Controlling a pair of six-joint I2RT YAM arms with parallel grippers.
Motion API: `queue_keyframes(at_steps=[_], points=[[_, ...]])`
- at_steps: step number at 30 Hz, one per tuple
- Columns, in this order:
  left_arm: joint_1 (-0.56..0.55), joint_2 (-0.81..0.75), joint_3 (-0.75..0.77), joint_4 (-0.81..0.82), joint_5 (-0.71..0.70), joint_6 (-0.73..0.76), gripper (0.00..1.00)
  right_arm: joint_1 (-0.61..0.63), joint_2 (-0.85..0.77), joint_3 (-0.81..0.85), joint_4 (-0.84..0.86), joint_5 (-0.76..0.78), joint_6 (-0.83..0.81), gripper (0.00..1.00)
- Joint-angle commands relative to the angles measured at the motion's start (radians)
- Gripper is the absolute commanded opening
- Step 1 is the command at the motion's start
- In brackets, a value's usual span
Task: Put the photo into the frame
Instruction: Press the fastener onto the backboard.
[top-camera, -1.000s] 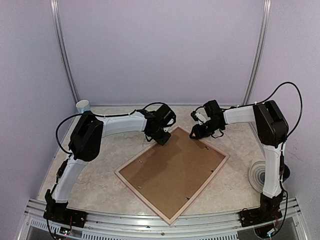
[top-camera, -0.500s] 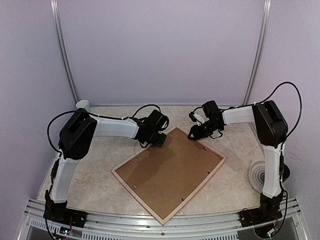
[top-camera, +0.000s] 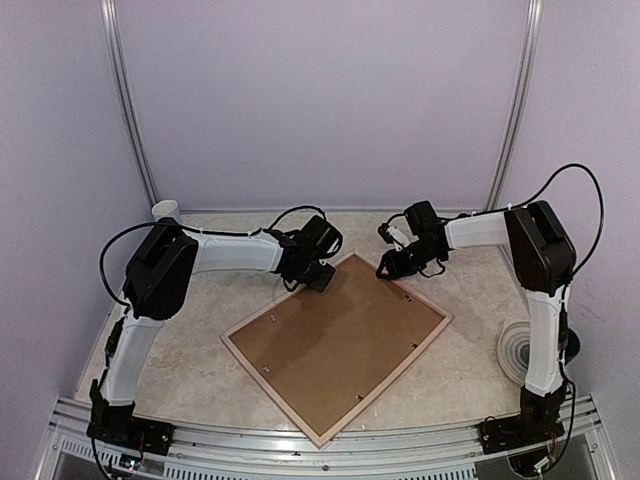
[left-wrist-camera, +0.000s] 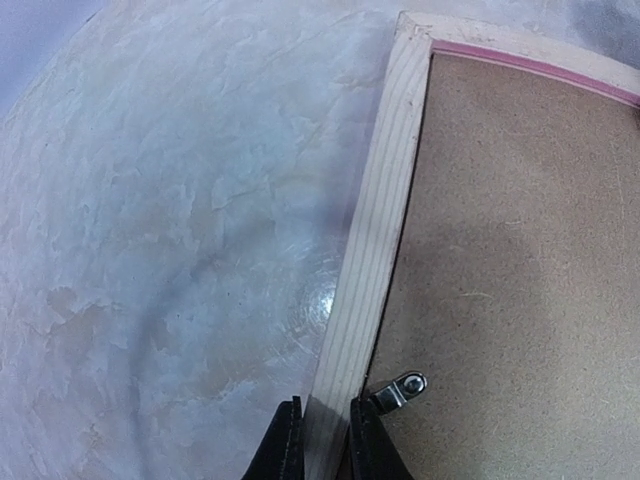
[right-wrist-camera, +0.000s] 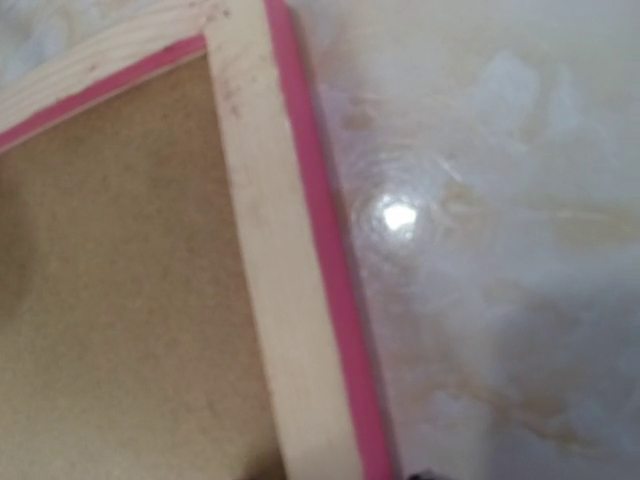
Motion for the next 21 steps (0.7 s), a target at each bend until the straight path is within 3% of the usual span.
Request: queue_keyframes(at_steps=[1, 8, 15, 21], points=[[-0.019, 0.064, -0.106, 0.099, 0.071, 0.002, 0.00, 0.040, 0.041, -0.003, -0.072, -0.083, -0.018, 0.35], [-0.020, -0.012, -0.220, 0.282, 0.097, -0.052, 0.00, 0.061, 0.010, -0.063, -0.056, -0.083, 0.010, 0.34], [-0.041, 0.053, -0.160, 0.228, 0.246, 0.006, 0.00, 0.072, -0.030, -0.124, -0.034, -0.082, 0.017, 0.34], [-0.048, 0.081, -0.155, 0.206, 0.260, 0.025, 0.04, 0.075, -0.032, -0.118, -0.035, -0.086, 0.015, 0.34]])
